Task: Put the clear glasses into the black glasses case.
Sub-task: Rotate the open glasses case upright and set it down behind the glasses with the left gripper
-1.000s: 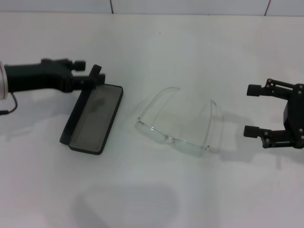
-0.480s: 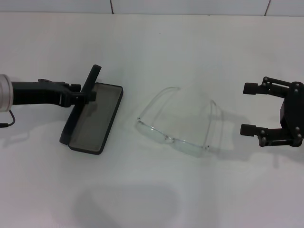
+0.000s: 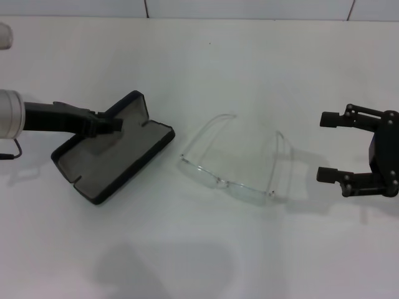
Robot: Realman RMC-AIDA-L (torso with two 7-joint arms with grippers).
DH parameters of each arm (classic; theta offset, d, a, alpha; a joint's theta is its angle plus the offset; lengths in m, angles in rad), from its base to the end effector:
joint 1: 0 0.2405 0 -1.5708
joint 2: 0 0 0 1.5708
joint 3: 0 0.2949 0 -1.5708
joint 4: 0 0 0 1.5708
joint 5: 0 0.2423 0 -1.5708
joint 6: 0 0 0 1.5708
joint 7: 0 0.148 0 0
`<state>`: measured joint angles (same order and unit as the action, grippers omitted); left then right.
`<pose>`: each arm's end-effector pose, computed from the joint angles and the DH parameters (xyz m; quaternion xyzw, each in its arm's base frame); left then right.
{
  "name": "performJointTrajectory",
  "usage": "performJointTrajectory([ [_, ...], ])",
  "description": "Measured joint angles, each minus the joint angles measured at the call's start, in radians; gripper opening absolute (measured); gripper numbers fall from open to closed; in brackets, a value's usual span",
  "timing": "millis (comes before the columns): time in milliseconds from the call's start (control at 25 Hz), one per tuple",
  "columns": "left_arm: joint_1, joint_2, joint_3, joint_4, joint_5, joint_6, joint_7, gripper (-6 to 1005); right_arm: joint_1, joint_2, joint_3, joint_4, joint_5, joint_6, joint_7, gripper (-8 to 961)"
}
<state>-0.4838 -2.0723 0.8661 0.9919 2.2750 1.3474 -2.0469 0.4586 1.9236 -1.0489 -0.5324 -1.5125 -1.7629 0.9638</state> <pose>-0.3235 0.4047 0.0171 -0.8874 -0.4030 -0.0677 0.2135 0.3022 0.3419 0.0126 -0.9361 0.0009 0.3373 0.0996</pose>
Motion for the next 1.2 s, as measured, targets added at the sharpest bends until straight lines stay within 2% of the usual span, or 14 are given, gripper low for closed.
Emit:
performJointTrajectory([
  [200,-0.017,0.003,0.006,0.0,0.014,-0.006,0.046,294,-0.002,0.0,0.001,0.0,0.0,-0.008,-0.002,873],
  [320,-0.036,0.002,0.009,0.0,0.012,-0.016,0.086,261,-0.009,0.0,0.001,0.0,0.0,-0.014,-0.006,873],
  [560,-0.107,-0.015,0.028,-0.013,-0.041,-0.052,0.261,207,-0.032,0.004,0.002,0.0,0.0,-0.041,-0.029,873],
  [680,-0.161,-0.015,0.101,-0.062,-0.081,-0.133,0.36,208,-0.049,0.009,0.001,0.0,0.0,-0.045,-0.046,873],
  [920,-0.265,-0.016,0.302,-0.179,-0.089,-0.388,0.483,209,-0.081,0.024,0.0,0.006,-0.013,-0.047,-0.093,872],
  [1040,-0.315,-0.017,0.366,-0.221,-0.087,-0.42,0.509,209,-0.099,0.032,0.002,0.007,-0.014,-0.047,-0.106,872],
  [1200,-0.345,-0.017,0.432,-0.232,-0.084,-0.414,0.528,210,-0.119,0.036,0.006,0.01,-0.014,-0.048,-0.128,872],
])
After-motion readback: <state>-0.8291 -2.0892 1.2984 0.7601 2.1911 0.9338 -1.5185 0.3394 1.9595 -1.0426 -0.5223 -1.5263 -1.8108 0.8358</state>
